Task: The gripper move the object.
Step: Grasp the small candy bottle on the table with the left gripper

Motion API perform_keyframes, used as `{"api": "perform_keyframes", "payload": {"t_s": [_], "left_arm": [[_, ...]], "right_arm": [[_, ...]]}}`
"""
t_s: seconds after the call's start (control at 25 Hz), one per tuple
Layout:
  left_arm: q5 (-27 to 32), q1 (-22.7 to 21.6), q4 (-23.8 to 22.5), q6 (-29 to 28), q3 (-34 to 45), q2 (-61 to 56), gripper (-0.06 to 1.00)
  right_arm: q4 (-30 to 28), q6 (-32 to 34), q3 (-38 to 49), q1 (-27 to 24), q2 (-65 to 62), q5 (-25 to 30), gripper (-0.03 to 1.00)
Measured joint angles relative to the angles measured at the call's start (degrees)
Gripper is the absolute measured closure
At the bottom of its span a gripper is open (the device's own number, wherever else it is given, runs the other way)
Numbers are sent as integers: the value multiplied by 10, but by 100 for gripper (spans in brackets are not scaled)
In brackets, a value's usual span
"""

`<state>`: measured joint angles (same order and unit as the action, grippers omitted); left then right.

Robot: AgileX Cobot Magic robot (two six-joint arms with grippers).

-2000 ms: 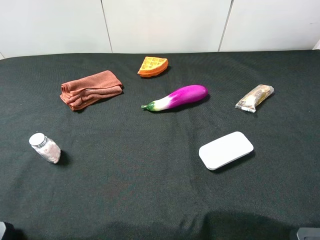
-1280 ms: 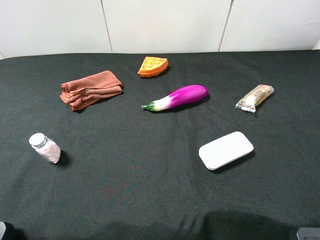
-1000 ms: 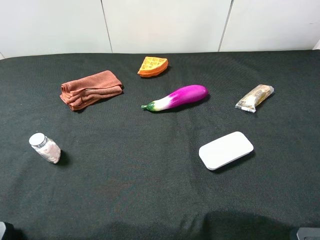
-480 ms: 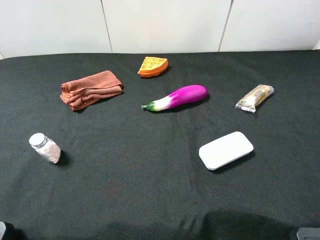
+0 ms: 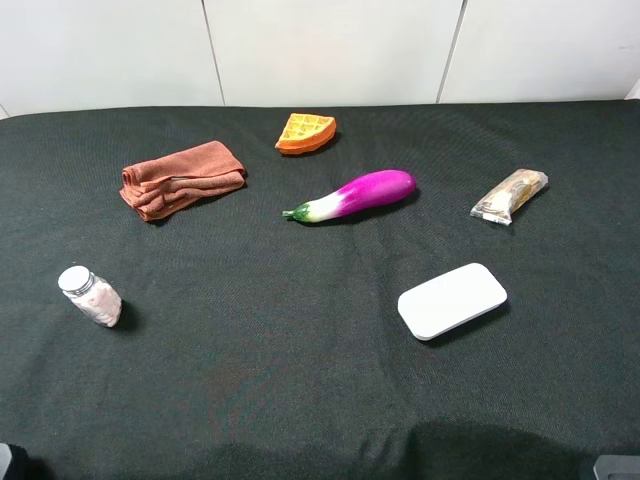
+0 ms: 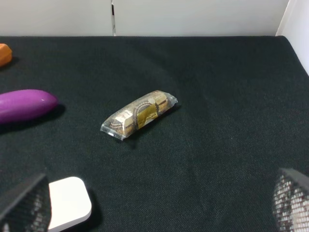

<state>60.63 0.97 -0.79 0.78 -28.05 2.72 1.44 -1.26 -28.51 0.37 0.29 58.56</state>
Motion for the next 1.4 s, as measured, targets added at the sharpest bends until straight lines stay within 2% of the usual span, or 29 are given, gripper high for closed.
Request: {"api": "perform_keyframes", "payload": {"t_s": [0.52,1.0,1.4], "left_arm": [[-1,0,0,0,-2,214,10],[-4,0,-7,0,-23,354,10],[-48,0,-7,14,-23,465,10]], "right_arm": [[0,0,0,0,0,0,27],[1,0,0,0,0,0,27],[1,0,0,0,0,0,27]]}}
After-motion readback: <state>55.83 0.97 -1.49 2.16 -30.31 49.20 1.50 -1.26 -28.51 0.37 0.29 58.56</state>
